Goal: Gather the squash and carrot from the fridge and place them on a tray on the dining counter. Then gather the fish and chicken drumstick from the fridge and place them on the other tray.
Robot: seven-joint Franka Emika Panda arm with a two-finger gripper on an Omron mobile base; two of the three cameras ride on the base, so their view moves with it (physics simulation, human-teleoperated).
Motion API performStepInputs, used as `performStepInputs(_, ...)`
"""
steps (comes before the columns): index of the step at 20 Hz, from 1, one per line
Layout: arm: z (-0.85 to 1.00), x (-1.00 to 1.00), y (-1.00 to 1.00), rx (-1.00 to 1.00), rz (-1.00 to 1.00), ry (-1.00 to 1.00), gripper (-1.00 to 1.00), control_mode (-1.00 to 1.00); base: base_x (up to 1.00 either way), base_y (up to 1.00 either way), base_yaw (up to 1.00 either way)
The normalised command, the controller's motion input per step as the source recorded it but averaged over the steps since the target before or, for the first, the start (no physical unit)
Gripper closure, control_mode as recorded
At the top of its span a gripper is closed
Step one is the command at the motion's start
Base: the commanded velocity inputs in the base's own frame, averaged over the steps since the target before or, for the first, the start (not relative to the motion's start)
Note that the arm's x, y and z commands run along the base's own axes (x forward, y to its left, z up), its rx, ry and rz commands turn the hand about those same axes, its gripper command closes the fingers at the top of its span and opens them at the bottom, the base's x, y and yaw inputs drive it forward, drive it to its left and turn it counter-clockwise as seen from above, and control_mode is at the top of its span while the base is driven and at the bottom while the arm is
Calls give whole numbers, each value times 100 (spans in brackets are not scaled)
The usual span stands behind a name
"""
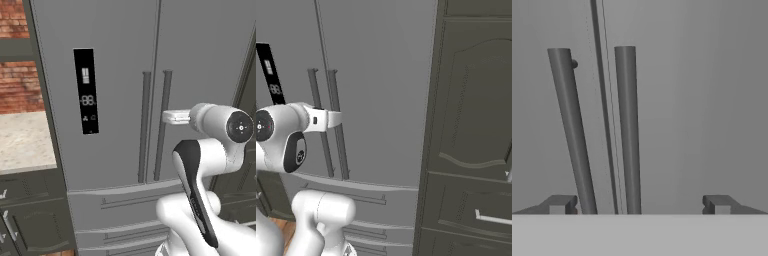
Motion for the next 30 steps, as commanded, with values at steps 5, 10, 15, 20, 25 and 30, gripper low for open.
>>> performStepInputs(5,0,0,0,0,0,0,-100,-100,0,0,0)
performStepInputs(10,-2,25,0,0,0,0,-100,-100,0,0,0)
performStepInputs(15,-8,18,5,0,0,0,-100,-100,0,0,0)
performStepInputs(20,-18,0,8,0,0,-2,-100,-100,0,0,0)
performStepInputs(25,-17,11,7,0,0,0,-100,-100,0,0,0)
performStepInputs(30,-12,11,0,0,0,0,-100,-100,0,0,0)
